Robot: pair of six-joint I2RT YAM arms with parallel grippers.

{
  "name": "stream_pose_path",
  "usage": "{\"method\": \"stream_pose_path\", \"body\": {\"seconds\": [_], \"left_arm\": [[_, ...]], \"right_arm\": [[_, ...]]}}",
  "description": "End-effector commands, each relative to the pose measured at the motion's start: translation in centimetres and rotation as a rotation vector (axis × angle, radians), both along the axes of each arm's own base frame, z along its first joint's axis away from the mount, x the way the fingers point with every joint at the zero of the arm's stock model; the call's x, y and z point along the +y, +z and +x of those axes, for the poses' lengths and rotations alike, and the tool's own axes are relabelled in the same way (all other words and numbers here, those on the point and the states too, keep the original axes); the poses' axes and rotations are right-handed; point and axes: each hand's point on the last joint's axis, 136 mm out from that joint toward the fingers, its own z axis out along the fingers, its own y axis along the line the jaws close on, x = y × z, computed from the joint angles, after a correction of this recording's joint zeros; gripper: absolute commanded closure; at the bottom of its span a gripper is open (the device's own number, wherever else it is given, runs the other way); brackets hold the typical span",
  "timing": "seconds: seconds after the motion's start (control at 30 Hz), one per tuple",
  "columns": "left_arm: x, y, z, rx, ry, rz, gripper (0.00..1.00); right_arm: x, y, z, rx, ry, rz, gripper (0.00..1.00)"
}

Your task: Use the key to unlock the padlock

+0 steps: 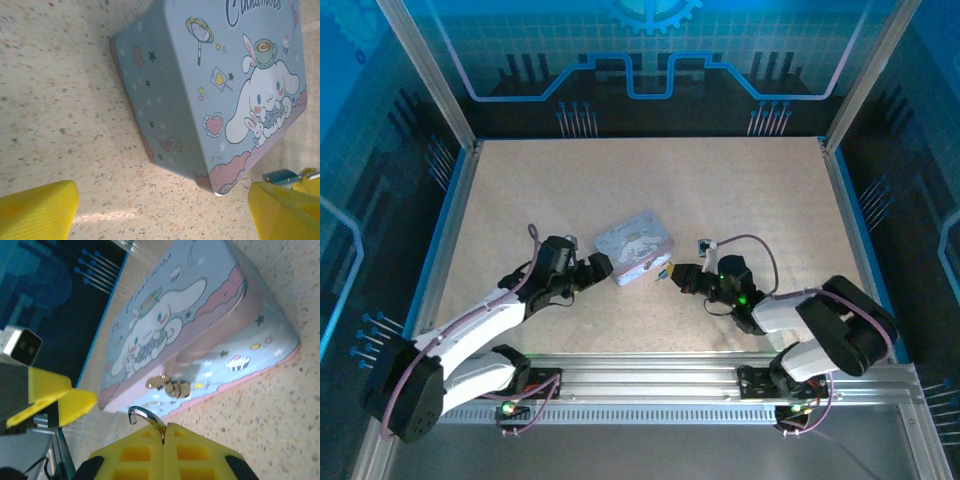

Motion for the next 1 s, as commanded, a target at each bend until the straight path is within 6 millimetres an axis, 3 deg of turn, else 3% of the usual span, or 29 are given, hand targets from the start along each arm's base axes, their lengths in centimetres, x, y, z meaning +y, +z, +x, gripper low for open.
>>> {"method": "stream_pose_path", "body": {"seconds": [0.0,0.2,0.57,0.73,0.97], "left_arm": [[1.9,0.6,-0.6,-0.016,0.006,0.102,0.10],[3.1,1.0,-1.1,-0.041,0.031,0.118,0.07],[3.1,0.5,-1.3,-0.026,0.035,0.112,0.06],[3.2,0.4,-1.5,-0.015,0.036,0.114,0.06],[3.1,0.3,-1.6,-0.006,0.038,0.108,0.05]], "right_arm": [[0.0,-0.4,-1.4,0.030,0.095,-0.082,1.00],[-0.1,1.3,-3.7,0.036,0.232,-0.178,1.00],[-3.0,-0.2,-8.1,0.237,0.338,-0.369,1.00],[-4.2,-1.0,-8.9,0.325,0.377,-0.466,1.00],[-4.7,-2.2,-8.2,0.390,0.407,-0.509,1.00]]}}
